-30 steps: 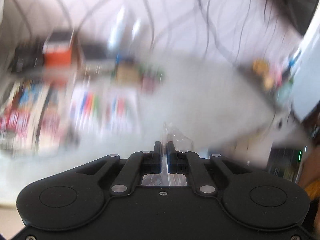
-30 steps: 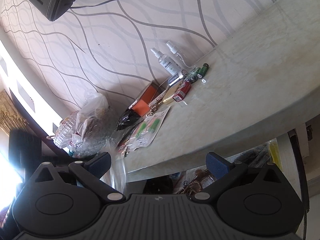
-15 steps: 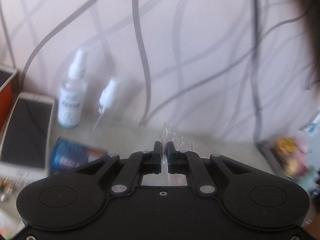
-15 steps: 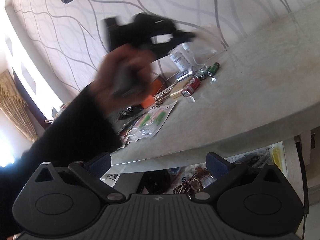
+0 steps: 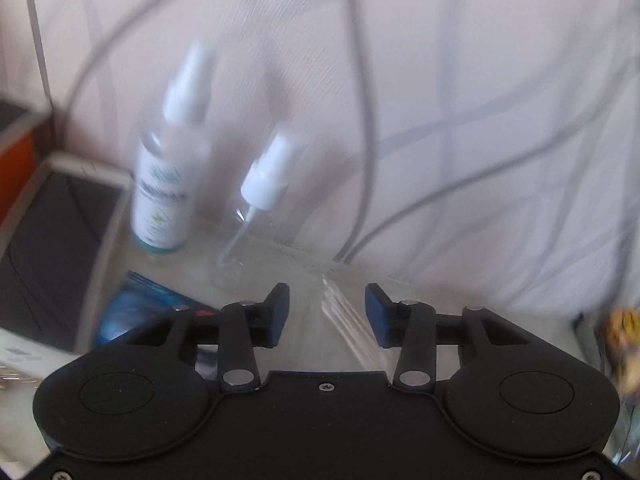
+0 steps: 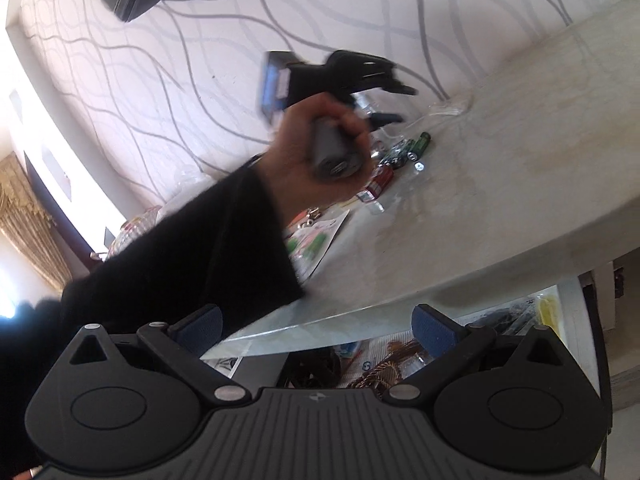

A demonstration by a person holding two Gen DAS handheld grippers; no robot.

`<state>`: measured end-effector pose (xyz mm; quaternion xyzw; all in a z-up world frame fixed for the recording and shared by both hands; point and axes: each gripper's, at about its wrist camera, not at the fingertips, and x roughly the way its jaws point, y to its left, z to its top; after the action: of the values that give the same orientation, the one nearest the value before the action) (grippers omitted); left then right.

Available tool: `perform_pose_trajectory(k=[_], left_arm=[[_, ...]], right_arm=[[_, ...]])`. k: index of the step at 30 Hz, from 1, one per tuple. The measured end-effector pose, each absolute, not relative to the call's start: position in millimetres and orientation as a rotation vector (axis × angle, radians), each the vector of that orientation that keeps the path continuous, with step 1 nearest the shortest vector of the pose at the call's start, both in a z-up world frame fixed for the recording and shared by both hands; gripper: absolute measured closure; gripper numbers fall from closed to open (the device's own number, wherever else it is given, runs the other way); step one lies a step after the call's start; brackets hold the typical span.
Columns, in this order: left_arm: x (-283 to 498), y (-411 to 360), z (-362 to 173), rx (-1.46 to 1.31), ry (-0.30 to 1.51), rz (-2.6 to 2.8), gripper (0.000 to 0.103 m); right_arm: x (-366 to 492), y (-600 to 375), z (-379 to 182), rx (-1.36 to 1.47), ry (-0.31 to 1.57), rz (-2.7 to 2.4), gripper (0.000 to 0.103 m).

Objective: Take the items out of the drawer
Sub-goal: 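Lift the bag onto the countertop by the spray bottles and open the left gripper, then lower the open left gripper into the drawer over the brown tassel cord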

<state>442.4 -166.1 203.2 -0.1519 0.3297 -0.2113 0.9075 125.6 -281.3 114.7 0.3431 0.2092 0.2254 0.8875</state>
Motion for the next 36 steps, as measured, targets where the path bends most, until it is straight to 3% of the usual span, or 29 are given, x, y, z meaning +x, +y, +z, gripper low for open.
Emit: perform_pose_trajectory(k=[5,11,14,20,26,31,33,36], left_arm=[[341,-125,214,-0.216,0.639,-0.647,0.047],[237,-54,212,-0.082,0.624,-0.716,0.037],[207,-24,201,-0.016,0.699,-0.712,0.037],[203,10,149,0.02,0.873,-0.572,0.036],[210,5,113,0.109,0.927,-0.511,0.036],[199,-19,105,0.23,0.9,-0.559,0.036],[197,-21,104,0.245,0.889,-0.596,0.029],[199,-19,102,0.228,0.923,-0.608,0.028]], right_arm=[[125,-288,113,0.769,0.424,0.449,0.0],[125,-295,110,0.844,0.408,0.446,0.0],[125,-298,109,0.869,0.405,0.445,0.0],[127,-297,107,0.868,0.421,0.448,0.0],[128,-296,106,0.866,0.437,0.452,0.0],[130,-296,105,0.865,0.451,0.454,0.0],[131,-295,105,0.865,0.456,0.456,0.0],[132,-295,104,0.864,0.464,0.457,0.0]])
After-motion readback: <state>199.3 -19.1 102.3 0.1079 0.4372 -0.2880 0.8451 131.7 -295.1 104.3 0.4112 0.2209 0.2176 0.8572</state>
